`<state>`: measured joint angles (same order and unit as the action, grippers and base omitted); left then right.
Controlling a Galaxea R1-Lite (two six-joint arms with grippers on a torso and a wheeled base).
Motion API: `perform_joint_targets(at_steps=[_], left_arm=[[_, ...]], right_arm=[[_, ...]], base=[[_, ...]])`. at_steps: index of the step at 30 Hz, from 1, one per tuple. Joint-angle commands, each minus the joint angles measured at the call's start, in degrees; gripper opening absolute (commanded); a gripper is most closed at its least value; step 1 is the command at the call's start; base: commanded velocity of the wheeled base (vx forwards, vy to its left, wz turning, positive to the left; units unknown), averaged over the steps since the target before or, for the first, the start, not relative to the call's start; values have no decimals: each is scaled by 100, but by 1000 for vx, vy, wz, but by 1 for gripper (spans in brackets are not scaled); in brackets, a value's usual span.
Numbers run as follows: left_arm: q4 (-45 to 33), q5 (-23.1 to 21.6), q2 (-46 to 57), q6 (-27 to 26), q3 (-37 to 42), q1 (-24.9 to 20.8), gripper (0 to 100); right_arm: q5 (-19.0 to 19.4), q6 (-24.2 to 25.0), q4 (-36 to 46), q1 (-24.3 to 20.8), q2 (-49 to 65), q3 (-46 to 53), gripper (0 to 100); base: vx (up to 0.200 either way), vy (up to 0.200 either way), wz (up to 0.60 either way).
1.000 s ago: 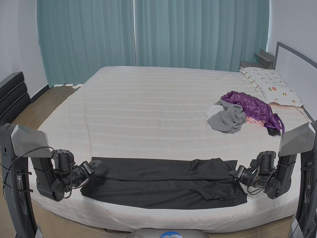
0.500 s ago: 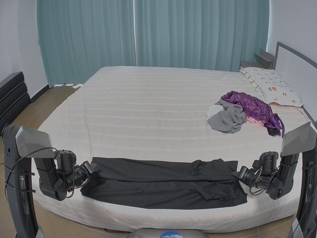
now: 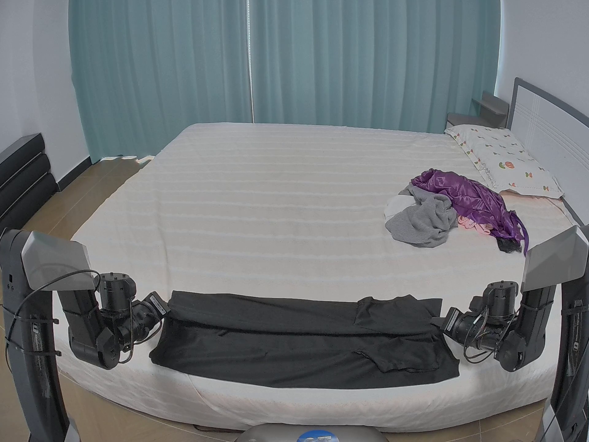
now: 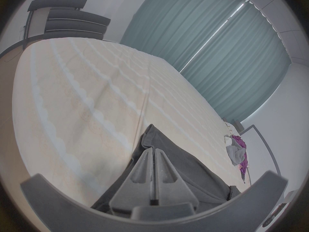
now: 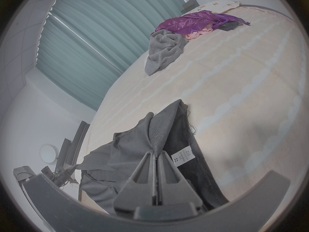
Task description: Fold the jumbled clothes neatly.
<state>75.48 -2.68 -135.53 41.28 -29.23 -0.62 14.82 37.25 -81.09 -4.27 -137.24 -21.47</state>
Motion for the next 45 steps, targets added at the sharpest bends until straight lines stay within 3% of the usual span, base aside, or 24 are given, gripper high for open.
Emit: perform_joint_targets(at_steps=[1,11,15,16,17,25,30,37,45], left_arm=[[1,5,115,3,40,62,0],[-16,-13,62,-14,260,18,0],[-16,-13,53,-14,251,18,0],[-16,-13,53,-14,251,18,100],[-16,-13,53,-14,243,18,100],[-7,-31,71,3,120,71,100],[-113,-66,1,3,-531,97,100],[-1405,-110,-474,-164,-1876,-8,100],[-1528,-312,-685,-498,-2078,-17,100]], right_arm=[[3,1,-12,-22,-48,29,0],[3,-16,23,-4,-145,46,0],[3,-245,41,-39,-286,55,0],[3,-271,-3,-39,-312,55,0],[3,-271,-3,-39,-321,29,100],[12,-227,-47,84,-163,-112,100],[12,45,-29,400,-189,-499,100],[12,291,14,506,-321,-710,100],[3,291,32,462,-461,-842,100]], base=[[0,0,0],[0,0,0],[0,0,0],[0,0,0],[0,0,0],[0,0,0],[0,0,0],[0,0,0],[0,0,0]])
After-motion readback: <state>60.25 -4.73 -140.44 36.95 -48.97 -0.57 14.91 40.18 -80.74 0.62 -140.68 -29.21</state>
